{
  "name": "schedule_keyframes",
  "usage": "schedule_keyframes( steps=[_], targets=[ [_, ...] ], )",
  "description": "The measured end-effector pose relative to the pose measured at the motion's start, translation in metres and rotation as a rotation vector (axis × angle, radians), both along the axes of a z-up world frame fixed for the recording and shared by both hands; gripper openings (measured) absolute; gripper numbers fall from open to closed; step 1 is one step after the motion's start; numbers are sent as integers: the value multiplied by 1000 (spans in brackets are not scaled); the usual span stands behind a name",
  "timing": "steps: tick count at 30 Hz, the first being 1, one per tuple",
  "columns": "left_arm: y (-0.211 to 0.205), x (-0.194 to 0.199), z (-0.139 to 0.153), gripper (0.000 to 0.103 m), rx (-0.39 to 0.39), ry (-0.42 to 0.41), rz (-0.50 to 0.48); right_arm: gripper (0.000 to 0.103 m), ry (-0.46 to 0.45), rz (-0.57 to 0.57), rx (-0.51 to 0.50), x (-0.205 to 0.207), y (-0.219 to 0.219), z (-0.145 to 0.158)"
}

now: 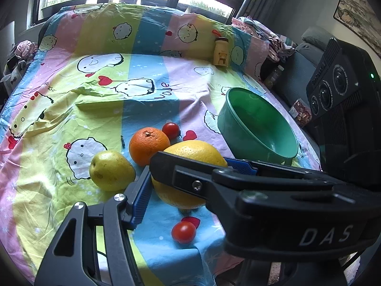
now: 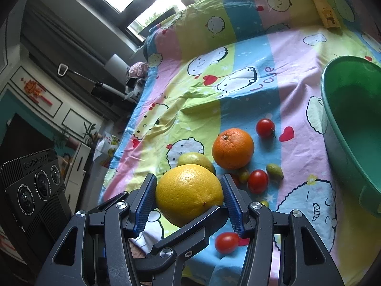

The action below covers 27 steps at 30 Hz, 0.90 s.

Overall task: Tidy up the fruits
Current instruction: 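Carry the lemon in the right gripper over the green basin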

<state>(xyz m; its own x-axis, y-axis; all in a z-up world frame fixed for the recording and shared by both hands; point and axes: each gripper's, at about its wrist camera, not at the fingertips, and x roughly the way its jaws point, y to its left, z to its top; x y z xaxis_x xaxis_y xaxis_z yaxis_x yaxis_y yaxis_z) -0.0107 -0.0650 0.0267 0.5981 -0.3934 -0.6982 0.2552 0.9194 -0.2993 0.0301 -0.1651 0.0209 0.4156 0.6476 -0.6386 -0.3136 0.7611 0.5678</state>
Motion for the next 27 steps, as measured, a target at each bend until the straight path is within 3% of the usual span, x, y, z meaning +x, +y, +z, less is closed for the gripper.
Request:
schedule_keyframes(
  steps=[27],
  targets=[
    [-46, 12, 24, 59, 45, -66, -101, 57, -56, -105, 64, -2, -53, 18]
  ],
)
